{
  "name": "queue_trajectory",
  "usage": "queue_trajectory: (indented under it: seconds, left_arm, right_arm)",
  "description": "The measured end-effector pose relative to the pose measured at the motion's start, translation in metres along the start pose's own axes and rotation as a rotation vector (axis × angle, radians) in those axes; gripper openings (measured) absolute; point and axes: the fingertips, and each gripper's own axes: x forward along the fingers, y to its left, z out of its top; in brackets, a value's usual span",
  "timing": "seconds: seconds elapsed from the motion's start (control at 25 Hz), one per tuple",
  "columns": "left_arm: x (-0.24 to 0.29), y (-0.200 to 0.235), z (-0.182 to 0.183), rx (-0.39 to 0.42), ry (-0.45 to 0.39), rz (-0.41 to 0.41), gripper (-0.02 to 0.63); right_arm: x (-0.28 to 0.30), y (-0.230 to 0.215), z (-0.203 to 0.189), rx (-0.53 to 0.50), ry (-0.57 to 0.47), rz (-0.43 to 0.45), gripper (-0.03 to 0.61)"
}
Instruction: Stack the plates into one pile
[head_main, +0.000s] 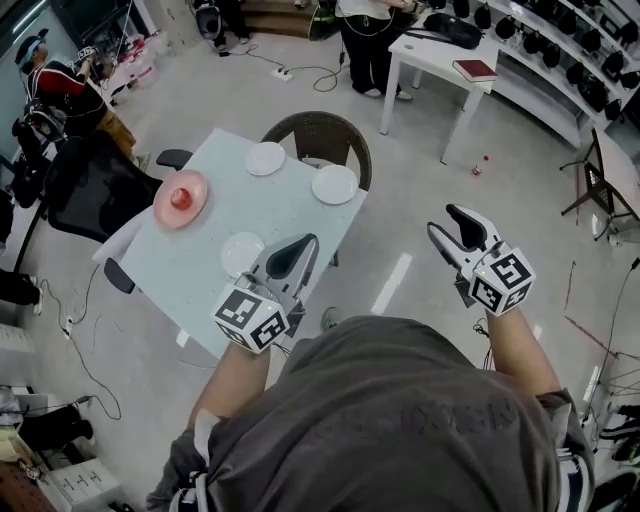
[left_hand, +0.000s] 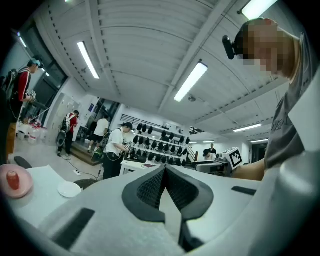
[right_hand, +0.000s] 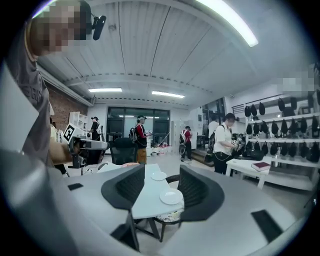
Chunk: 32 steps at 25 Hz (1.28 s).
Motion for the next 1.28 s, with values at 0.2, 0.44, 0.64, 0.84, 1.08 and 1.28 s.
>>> queue_trajectory:
  seconds: [0.2, 0.44, 0.64, 0.84, 1.08, 1.28]
  left_arm:
    - [0.034, 0.073, 0.015, -0.008, -0.002, -0.028, 0.005]
    - [0.058, 0.135, 0.009, -0.057, 0.013, -0.014, 0.005]
    - [0.077, 0.161, 0.008, -0.089, 0.021, 0.054, 0.005]
    - [0.100, 0.180, 0.013, -0.079, 0.015, 0.177, 0.005]
    - [0.132, 0.199, 0.014, -0.095, -0.053, 0.390, 0.005]
    - [0.139, 0.215, 0.009, -0.078, -0.083, 0.542, 0.005]
  right_arm:
    - [0.071, -0.033, 0.028, -0.012, 0.006, -0.035, 0.206]
    - [0.141, -0.057, 0.035, -0.017, 0.054, -0.016, 0.204]
    - [0.179, -0.086, 0.039, -0.007, 0.078, 0.042, 0.204]
    - [0.222, -0.122, 0.043, -0.006, 0.087, 0.160, 0.204]
    - [0.281, -0.163, 0.030, 0.000, 0.095, 0.364, 0.204]
    - [0.350, -0.163, 0.034, -0.034, 0.084, 0.527, 0.198]
